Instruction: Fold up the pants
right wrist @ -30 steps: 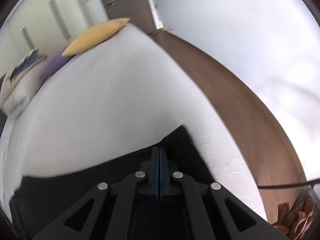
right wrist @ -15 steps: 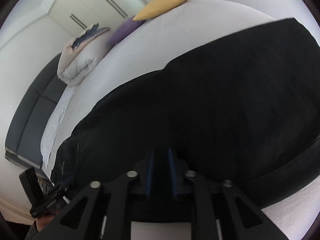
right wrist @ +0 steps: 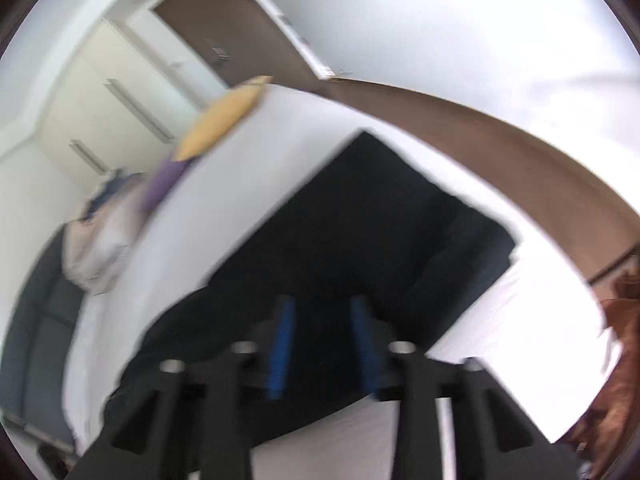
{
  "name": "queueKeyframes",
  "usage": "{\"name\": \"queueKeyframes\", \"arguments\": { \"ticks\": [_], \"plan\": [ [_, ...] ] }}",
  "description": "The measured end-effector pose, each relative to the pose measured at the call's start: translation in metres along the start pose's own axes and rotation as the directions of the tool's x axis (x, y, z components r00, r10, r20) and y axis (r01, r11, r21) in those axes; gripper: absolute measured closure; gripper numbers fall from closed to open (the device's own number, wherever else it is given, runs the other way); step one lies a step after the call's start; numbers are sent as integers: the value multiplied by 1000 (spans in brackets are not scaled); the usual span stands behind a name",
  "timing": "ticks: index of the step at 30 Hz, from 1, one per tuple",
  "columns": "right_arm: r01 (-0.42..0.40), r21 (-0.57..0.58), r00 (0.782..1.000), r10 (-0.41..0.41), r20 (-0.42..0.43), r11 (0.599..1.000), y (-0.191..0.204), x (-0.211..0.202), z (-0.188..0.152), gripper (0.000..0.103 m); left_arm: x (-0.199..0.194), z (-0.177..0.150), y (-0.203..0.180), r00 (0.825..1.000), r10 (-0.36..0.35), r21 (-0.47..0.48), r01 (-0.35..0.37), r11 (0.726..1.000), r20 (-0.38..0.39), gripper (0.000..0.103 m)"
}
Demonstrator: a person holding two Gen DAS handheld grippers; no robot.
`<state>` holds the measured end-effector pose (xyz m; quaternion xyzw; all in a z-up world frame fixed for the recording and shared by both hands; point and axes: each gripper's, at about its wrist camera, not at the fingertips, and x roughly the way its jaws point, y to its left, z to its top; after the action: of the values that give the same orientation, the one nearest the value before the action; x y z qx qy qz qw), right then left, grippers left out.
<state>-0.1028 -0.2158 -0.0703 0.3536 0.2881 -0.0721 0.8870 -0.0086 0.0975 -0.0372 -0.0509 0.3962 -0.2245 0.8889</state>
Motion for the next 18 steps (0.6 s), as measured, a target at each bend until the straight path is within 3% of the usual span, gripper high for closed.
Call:
{"name": "queueKeyframes", "arguments": {
  "ticks": [2,4,5,6,7,9,12,13,14,18],
  "plan": [
    [-51,-34,998,49,-47,998,25,26,-13,51,26,15,-5,999,12,20,-11,1000,-31,78],
    [-32,2,998,32,-60,999,19,38,-16,51,57,21,-3,992,32,-10,-33,999,-119,78],
    [-53,58,997,56,-52,997,7,40,-16,53,69,18,1,987,41,-29,-46,999,-155,78],
    [-71,100,996,75,-40,992,-5,38,-16,63,73,10,5,984,44,-37,-51,998,-173,78],
    [-59,128,998,62,-20,990,-39,23,-1,67,71,6,5,986,44,-35,-50,998,-162,78],
    [-11,139,999,4,54,990,-67,-4,8,67,63,-14,5,990,42,-41,-48,998,-135,78],
    [52,226,989,-82,124,973,-106,-44,16,61,51,-21,11,991,32,-99,-45,994,-129,78],
    [56,265,984,-99,151,963,-112,-53,17,50,46,-22,12,991,34,-108,-48,993,-129,78],
    [51,294,979,-107,177,954,-115,-58,18,47,45,-22,11,991,39,-109,-54,993,-131,78],
    [-38,370,987,-23,157,928,-121,-57,15,47,35,-31,-5,989,47,-81,-59,995,-142,77]
  ]
}}
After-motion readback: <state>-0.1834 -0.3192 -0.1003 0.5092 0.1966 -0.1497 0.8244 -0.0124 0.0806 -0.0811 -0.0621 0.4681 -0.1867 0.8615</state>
